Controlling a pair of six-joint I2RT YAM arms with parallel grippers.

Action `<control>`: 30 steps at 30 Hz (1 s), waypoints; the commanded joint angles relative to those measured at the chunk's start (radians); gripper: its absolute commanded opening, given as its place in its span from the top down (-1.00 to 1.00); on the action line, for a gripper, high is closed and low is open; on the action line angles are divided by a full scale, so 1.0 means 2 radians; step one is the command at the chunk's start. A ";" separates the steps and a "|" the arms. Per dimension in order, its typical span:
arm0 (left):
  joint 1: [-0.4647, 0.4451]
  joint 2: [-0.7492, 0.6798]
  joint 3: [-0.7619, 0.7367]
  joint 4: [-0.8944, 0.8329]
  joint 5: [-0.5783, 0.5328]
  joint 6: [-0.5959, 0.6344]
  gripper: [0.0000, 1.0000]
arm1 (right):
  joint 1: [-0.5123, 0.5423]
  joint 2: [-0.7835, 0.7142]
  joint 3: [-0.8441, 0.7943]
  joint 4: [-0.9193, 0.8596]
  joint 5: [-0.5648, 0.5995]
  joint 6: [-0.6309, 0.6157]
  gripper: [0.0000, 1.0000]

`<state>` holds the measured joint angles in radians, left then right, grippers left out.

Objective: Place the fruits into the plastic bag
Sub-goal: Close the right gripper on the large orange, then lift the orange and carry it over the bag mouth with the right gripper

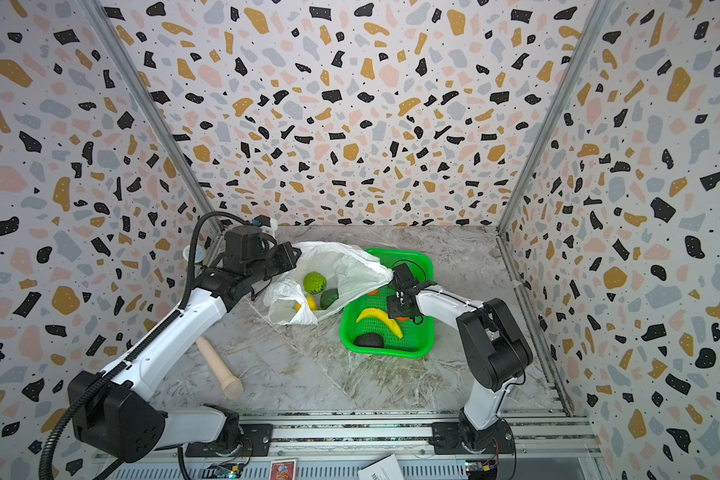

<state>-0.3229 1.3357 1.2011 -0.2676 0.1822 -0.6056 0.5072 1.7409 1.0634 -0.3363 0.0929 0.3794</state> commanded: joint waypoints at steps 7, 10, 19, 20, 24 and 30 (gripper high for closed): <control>-0.002 0.000 -0.006 0.015 0.003 0.006 1.00 | 0.001 -0.066 -0.009 0.021 -0.007 -0.004 -0.08; -0.002 0.001 -0.007 0.015 0.003 0.006 1.00 | 0.001 -0.106 -0.012 0.022 0.015 -0.002 -0.08; -0.002 0.006 -0.005 0.018 0.006 0.005 1.00 | 0.003 -0.250 -0.010 0.042 0.079 -0.004 -0.08; -0.003 0.008 -0.005 0.018 0.007 0.005 1.00 | 0.007 -0.260 -0.003 0.044 0.088 -0.009 -0.08; -0.002 0.011 -0.001 0.018 0.009 0.004 1.00 | 0.047 -0.302 0.021 0.073 0.151 -0.042 -0.07; -0.002 0.012 -0.002 0.019 0.009 0.004 1.00 | 0.151 -0.344 0.034 0.172 0.215 -0.116 -0.07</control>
<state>-0.3229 1.3582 1.1973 -0.2604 0.1875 -0.6060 0.7517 1.0893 1.0882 -0.1200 0.4309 0.2451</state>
